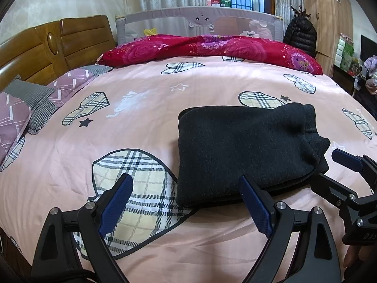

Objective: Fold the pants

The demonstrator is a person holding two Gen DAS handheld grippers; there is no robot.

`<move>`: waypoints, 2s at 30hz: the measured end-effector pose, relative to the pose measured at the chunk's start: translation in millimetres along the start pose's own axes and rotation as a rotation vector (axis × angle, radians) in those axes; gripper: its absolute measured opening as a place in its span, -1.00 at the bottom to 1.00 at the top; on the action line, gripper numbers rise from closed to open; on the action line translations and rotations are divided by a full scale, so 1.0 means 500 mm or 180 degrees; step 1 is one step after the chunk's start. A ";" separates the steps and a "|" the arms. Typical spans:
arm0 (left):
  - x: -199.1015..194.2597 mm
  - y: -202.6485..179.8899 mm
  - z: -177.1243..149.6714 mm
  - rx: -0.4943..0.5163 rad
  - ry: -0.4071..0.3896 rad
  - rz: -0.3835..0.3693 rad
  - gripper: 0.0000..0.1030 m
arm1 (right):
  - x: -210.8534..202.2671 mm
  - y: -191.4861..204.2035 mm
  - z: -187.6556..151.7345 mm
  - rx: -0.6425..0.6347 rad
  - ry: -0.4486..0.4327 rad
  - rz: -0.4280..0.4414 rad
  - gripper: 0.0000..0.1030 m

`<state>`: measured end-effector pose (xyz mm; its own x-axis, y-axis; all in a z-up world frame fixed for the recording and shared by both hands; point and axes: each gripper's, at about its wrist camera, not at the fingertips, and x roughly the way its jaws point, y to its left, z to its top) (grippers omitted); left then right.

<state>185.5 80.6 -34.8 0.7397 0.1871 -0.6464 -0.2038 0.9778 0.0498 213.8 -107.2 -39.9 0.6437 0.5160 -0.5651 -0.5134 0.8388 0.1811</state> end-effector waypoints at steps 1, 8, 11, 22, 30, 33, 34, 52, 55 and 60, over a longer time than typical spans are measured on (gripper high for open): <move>0.000 0.000 0.000 0.0000 0.0001 0.0000 0.78 | 0.000 0.000 0.000 -0.0003 0.0002 -0.0002 0.82; 0.001 0.002 0.001 -0.0001 0.0004 0.0002 0.78 | -0.001 0.001 0.002 0.0003 -0.0007 0.0000 0.82; 0.001 0.002 0.001 0.0005 0.0010 -0.0001 0.78 | -0.001 0.001 0.001 0.0001 -0.0004 -0.0002 0.82; 0.001 0.008 0.007 -0.0073 0.0002 -0.0028 0.78 | 0.001 0.003 0.004 0.0007 0.0002 -0.0005 0.83; -0.006 0.010 0.023 -0.0106 -0.0041 -0.0076 0.77 | -0.001 -0.006 0.011 0.0044 -0.0040 -0.0024 0.83; -0.003 0.006 0.029 -0.0089 -0.0054 -0.0074 0.77 | -0.005 -0.010 0.015 0.0047 -0.0066 -0.0034 0.83; -0.001 0.004 0.030 -0.0084 -0.0039 -0.0078 0.76 | -0.004 -0.012 0.016 0.0043 -0.0059 -0.0037 0.83; 0.003 -0.018 0.053 -0.0014 0.0031 -0.0028 0.78 | -0.004 -0.034 0.028 0.0070 0.0027 0.0059 0.84; 0.003 -0.027 0.053 0.0017 0.0037 -0.0009 0.78 | -0.004 -0.037 0.031 0.0083 0.0030 0.0084 0.85; 0.008 -0.032 0.046 0.0028 0.0101 0.0009 0.78 | 0.002 -0.037 0.030 0.0055 0.0051 0.0095 0.88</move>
<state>206.8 67.8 -20.6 0.7184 0.1868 -0.6700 -0.2001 0.9781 0.0581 232.3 -119.6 -31.6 0.6191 0.5380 -0.5721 -0.5223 0.8261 0.2117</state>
